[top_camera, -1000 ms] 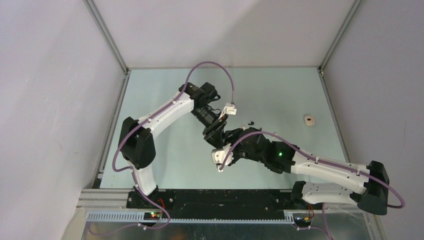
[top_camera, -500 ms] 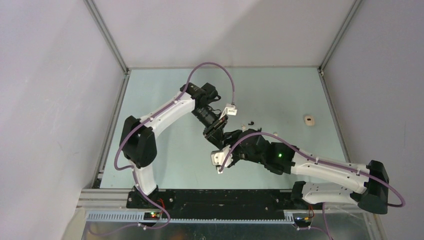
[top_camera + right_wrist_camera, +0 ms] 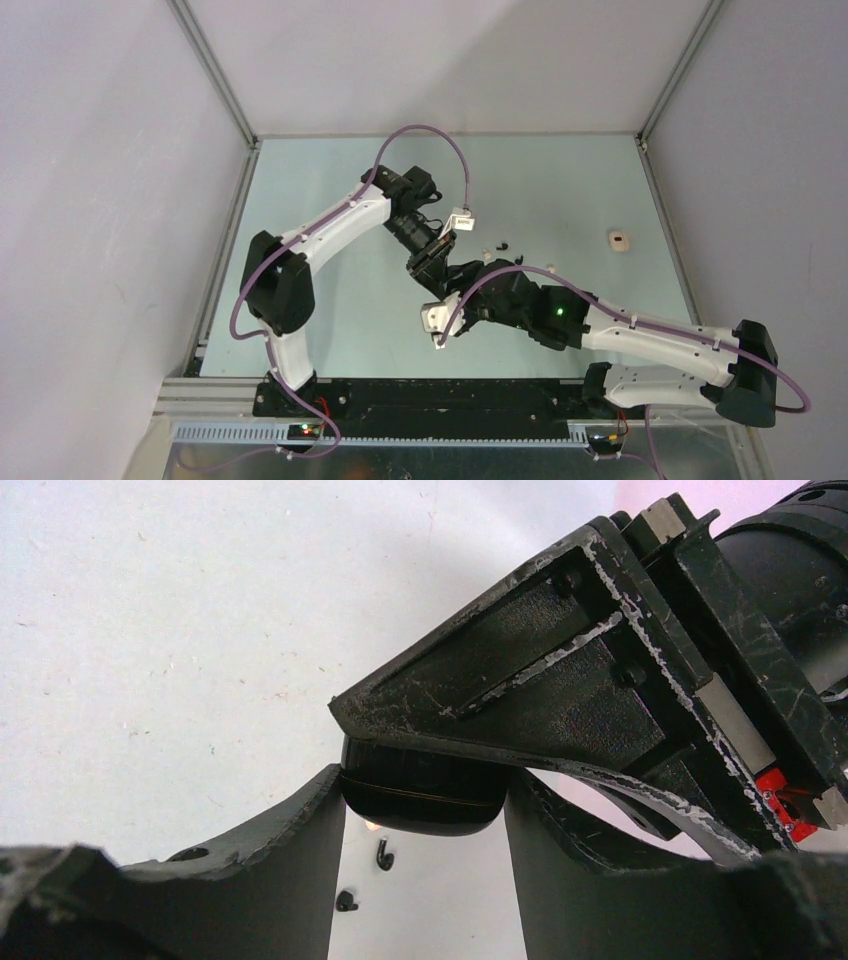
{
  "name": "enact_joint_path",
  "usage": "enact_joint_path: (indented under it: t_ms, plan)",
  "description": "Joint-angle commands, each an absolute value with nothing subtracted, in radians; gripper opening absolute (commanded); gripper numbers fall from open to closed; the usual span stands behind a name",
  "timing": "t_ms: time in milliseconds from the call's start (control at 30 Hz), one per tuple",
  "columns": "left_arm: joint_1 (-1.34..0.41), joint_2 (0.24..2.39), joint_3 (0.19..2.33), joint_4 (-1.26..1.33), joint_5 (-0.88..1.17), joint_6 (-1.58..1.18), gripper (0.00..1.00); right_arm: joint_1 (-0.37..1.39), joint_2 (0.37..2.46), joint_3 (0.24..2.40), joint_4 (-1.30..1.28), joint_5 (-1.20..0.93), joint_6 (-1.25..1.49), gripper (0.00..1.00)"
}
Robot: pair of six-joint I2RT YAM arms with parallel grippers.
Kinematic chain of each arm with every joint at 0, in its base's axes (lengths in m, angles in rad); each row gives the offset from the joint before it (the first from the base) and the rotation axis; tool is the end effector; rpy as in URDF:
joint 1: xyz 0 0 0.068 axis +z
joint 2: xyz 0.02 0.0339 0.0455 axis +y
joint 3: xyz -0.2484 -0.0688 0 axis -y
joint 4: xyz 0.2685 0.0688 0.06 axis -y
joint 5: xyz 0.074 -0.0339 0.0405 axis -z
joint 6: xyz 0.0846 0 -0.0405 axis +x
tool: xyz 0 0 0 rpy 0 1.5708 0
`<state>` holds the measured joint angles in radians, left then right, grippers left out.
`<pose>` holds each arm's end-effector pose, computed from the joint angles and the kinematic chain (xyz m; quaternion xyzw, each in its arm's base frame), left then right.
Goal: Insert the wireless bluetooth earbuds into the charging case
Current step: Pick up the charging case at the center of the board.
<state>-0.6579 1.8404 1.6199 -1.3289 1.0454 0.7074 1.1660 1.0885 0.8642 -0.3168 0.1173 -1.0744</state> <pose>0.2431 -0.2803 0.2363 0.5507 0.6689 -0.4988 0.0216 0.1333 0.2860 0.2509 -0.7696 0.4044 -0.0285 0.4934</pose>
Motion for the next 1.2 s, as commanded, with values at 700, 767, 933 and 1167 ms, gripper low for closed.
enact_joint_path:
  t_ms: [700,767,933,1167]
  plan:
    - [-0.608,1.685,1.640,-1.195,1.030,0.616,0.00,0.883,0.954,1.031,-0.497,-0.302,-0.794,0.99]
    - [-0.588,1.652,1.659,-1.153,0.989,0.580,0.00,0.829,0.957,1.068,-0.498,-0.360,-0.733,0.99]
    - [-0.558,1.539,1.710,-1.036,0.819,0.511,0.00,0.573,1.024,1.240,-0.515,-0.672,-0.522,0.99]
    - [-0.517,1.294,1.375,-0.402,0.741,0.135,0.00,0.323,1.105,1.278,-0.227,-0.936,-0.105,0.99]
